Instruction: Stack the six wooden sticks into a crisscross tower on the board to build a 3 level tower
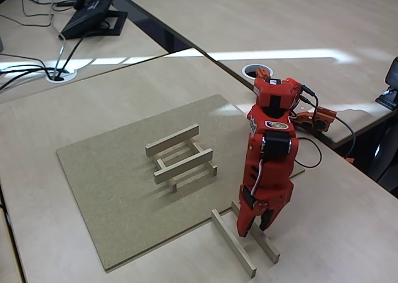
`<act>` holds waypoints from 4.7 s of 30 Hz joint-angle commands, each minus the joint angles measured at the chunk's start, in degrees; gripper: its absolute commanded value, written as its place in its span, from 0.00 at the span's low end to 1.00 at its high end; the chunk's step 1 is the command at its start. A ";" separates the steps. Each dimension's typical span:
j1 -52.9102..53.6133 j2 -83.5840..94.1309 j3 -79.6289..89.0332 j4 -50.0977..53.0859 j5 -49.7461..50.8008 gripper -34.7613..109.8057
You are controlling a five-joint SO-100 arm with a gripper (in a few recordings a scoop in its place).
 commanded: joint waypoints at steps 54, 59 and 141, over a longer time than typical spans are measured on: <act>29.36 52.91 45.26 0.44 -29.88 0.24; 34.19 50.10 44.56 0.44 -38.50 0.24; 20.74 39.20 34.54 1.05 -28.65 0.41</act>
